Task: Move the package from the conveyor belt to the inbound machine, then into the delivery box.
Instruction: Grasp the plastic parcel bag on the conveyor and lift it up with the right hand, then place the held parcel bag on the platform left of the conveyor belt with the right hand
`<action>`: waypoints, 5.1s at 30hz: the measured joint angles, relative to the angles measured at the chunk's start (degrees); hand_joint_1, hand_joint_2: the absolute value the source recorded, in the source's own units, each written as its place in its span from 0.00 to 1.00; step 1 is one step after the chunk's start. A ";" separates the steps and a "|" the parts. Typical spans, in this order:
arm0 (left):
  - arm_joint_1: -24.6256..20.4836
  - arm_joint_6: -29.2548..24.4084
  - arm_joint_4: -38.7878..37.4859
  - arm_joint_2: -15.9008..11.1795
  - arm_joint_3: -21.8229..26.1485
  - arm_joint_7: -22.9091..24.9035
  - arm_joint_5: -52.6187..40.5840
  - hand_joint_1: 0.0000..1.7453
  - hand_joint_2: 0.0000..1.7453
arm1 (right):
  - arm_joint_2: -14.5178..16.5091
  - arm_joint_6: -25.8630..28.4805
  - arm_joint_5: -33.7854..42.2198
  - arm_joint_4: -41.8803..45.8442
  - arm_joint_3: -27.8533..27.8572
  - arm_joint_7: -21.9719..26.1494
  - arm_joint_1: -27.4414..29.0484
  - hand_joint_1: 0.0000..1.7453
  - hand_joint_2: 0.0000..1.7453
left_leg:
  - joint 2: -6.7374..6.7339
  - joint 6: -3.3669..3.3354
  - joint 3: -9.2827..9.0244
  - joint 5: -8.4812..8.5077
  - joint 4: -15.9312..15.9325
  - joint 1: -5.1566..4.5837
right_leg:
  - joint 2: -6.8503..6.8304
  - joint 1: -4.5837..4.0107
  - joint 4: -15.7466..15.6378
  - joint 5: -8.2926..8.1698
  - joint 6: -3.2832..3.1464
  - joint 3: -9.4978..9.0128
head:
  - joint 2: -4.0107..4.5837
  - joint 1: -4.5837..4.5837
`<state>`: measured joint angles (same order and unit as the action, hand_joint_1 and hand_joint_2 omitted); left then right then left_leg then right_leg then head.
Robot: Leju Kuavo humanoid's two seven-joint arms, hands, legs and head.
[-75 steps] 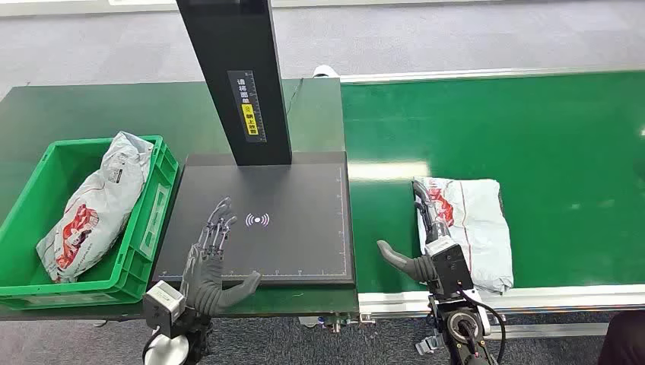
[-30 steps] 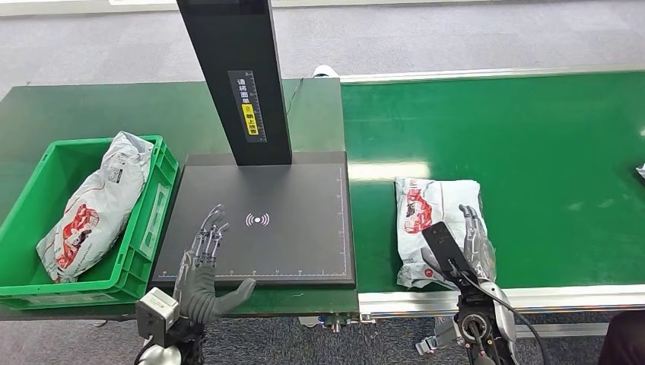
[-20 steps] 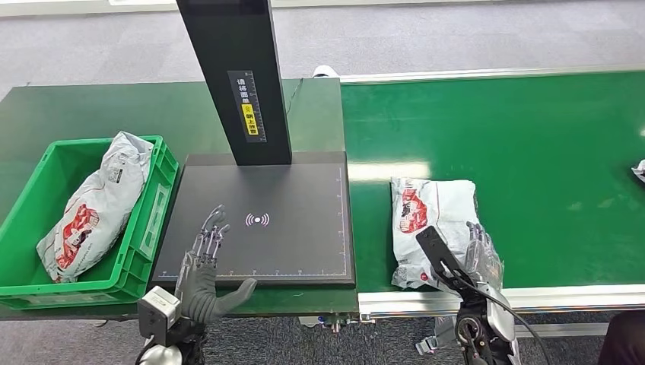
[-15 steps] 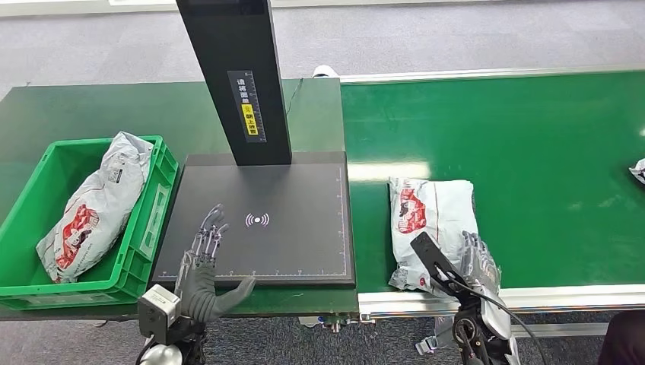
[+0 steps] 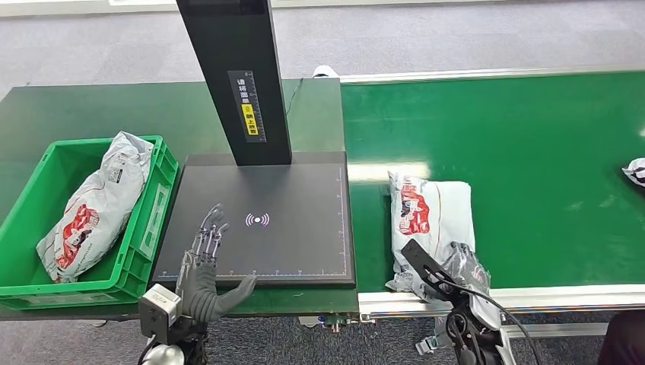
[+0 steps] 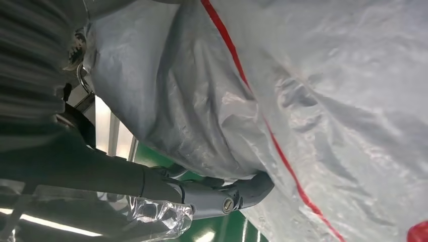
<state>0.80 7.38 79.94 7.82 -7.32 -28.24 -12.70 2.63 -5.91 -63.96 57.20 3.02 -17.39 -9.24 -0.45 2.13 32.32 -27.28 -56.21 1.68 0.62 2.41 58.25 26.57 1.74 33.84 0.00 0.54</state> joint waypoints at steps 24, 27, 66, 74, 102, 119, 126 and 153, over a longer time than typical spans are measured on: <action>-1.19 -1.07 -2.25 -0.11 0.37 -0.57 0.87 0.00 1.00 | -0.77 0.30 2.82 -12.41 -4.33 6.57 -8.74 1.00 1.00 | -0.21 0.01 -0.66 -0.10 0.01 0.01 | 0.17 -0.01 -0.01 0.01 0.00 -0.57 | 0.00 0.01; -0.92 -1.07 -2.24 -0.14 0.58 -0.60 0.81 0.00 1.00 | -0.78 0.56 3.18 -12.67 -4.72 7.03 -8.74 1.00 1.00 | -0.20 0.00 -0.60 -0.11 0.01 0.01 | 0.16 -0.01 -0.01 0.03 0.02 -0.52 | 0.00 0.01; 2.78 -0.54 1.94 -0.38 2.34 -2.88 0.76 0.00 1.00 | 2.59 23.17 34.51 13.13 -4.99 40.04 -0.79 1.00 1.00 | -0.10 0.00 -0.04 -0.10 0.00 0.00 | 0.10 0.00 0.01 0.03 0.02 0.01 | 0.00 -0.01; 2.67 -0.09 2.09 -0.37 2.46 -2.95 0.76 0.00 1.00 | 3.06 24.82 38.09 15.85 -5.26 45.79 0.16 1.00 1.00 | -0.11 0.00 0.01 -0.10 0.00 0.00 | 0.10 0.00 0.01 0.03 0.03 0.04 | 0.00 -0.01; 1.53 0.46 2.07 -0.33 2.42 -3.54 0.15 0.00 1.00 | 4.03 24.05 38.45 16.22 -7.70 46.98 -0.43 1.00 1.00 | -0.09 0.00 0.03 -0.10 0.00 0.00 | 0.09 0.00 0.01 0.03 0.03 0.05 | 0.00 0.01; -4.21 2.28 -1.47 -0.37 -0.21 -5.36 2.68 0.00 1.00 | 4.45 11.96 30.13 0.77 -16.69 44.95 -18.18 1.00 1.00 | -0.20 -0.01 0.00 0.07 0.00 0.04 | 0.12 -0.05 0.04 -0.14 -0.03 0.06 | 0.00 -0.01; -1.56 4.61 -1.89 -0.98 -0.03 -3.46 5.45 0.00 1.00 | 9.27 10.03 30.25 -9.94 -25.77 41.99 -15.15 1.00 1.00 | 0.04 0.08 0.23 0.00 0.00 0.18 | 0.02 -0.19 0.04 0.04 -0.04 0.22 | 0.00 0.00; -2.86 4.07 -2.44 0.00 0.83 -4.01 5.34 0.00 1.00 | 8.69 6.62 27.85 -10.56 -27.22 37.81 -13.41 1.00 1.00 | 0.00 0.10 0.10 -0.02 -0.01 0.16 | 0.04 -0.16 0.01 0.02 -0.05 0.12 | 0.00 0.01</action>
<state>-2.06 11.45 77.50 7.82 -6.49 -32.26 -7.36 11.32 0.71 -36.11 46.64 -24.20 20.41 -22.65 -0.45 2.23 32.43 -27.31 -56.22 1.84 0.66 2.25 58.26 26.60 1.70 33.97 0.00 0.55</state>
